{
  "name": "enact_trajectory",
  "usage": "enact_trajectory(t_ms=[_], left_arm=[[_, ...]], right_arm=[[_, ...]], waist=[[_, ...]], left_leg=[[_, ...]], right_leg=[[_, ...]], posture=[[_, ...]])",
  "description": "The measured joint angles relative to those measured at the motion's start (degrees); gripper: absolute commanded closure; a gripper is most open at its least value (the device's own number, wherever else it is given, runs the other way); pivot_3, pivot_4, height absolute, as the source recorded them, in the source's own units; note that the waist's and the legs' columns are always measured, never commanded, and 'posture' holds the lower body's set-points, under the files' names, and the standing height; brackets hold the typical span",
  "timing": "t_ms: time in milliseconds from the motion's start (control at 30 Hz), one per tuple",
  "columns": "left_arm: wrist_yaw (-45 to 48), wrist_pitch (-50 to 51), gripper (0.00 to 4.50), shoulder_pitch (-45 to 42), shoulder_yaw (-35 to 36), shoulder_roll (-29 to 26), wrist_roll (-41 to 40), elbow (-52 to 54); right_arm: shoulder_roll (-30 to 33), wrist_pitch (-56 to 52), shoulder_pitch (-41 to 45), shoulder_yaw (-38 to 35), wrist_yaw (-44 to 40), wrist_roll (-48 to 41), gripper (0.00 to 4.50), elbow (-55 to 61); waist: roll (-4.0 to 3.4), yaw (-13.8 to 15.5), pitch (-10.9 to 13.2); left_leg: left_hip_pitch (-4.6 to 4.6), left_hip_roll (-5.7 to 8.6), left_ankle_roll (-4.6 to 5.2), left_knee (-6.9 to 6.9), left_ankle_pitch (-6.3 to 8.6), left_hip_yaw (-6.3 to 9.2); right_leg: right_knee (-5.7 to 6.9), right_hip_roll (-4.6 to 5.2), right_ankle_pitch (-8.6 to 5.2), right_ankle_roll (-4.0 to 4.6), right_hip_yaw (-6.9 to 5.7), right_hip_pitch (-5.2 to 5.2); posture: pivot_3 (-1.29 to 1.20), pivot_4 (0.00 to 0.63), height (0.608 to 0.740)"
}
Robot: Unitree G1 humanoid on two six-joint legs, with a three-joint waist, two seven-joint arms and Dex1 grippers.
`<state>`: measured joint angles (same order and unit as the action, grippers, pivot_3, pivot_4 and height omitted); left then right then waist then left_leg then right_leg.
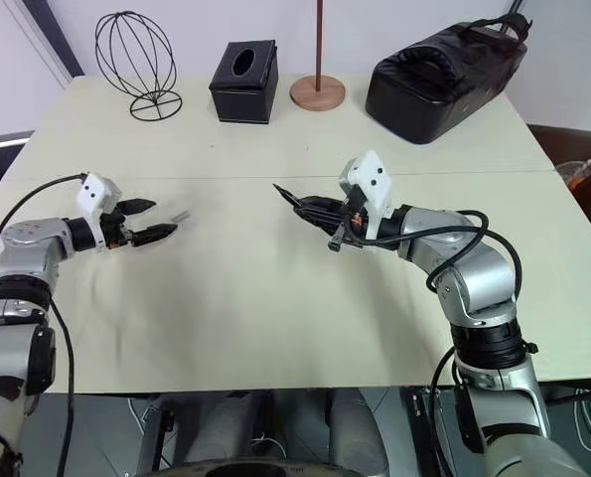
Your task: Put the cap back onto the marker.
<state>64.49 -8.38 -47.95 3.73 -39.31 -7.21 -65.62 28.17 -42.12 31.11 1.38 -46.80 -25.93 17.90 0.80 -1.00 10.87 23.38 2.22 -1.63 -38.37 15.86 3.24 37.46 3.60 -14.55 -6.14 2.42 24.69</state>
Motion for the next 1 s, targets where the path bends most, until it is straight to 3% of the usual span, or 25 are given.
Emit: enact_trajectory(t_ms=[300,400,600,900,967,1000], left_arm=[[-2.26,-2.18,0.11,-2.46,-0.5,3.0,3.21,-4.21],[-2.2,-2.29,0.97,-2.74,-0.49,3.23,3.6,-4.43],[-2.19,-2.29,4.02,-3.02,-0.48,3.43,4.21,-4.66],[-2.55,-2.29,4.02,-3.05,-0.15,3.43,4.23,-5.0],[-2.51,-2.3,4.47,-3.05,-0.12,3.43,4.22,-5.02],[-2.49,-2.3,4.49,-3.04,-0.09,3.43,4.22,-5.02]], right_arm=[[1.43,0.43,-0.29,0.37,1.42,-0.02,4.44,-0.01],[1.79,0.43,-0.76,0.33,2.01,-0.1,4.5,0.02],[2.16,0.42,-1.42,0.19,3.04,-0.21,4.5,0.02],[2.41,0.61,-1.4,0.05,3.25,-0.25,4.5,0.02],[2.41,0.89,-1.4,0.05,3.23,-0.25,4.5,0.01],[2.41,1.0,-1.4,0.05,3.22,-0.24,4.5,-0.01]], waist=[[0.01,0.02,0.0],[0.01,0.09,-0.01],[0.02,0.05,-0.01],[0.02,0.04,-0.01],[0.02,0.03,-0.01],[0.02,0.03,-0.01]], left_leg=[[0.0,0.0,0.0,0.0,0.0,-0.01],[0.0,0.0,0.0,-0.01,0.0,-0.01],[-0.01,0.0,0.0,-0.01,0.0,0.0],[-0.01,-0.01,0.0,-0.01,0.0,0.0],[-0.01,-0.01,0.0,-0.01,0.0,0.0],[-0.01,-0.01,0.0,-0.01,0.0,0.0]], right_leg=[[0.0,0.01,0.0,0.0,0.0,0.0],[0.01,0.01,0.0,0.0,0.0,-0.01],[0.01,0.0,0.0,0.0,0.0,-0.01],[0.01,0.0,0.0,0.0,0.0,-0.01],[0.01,0.0,0.0,0.0,0.0,-0.01],[0.01,0.0,0.0,0.0,0.0,-0.01]], posture=[[0.0,0.15,0.74],[0.0,0.15,0.74],[0.0,0.15,0.74],[0.0,0.15,0.74],[0.0,0.15,0.74],[0.0,0.15,0.74]])
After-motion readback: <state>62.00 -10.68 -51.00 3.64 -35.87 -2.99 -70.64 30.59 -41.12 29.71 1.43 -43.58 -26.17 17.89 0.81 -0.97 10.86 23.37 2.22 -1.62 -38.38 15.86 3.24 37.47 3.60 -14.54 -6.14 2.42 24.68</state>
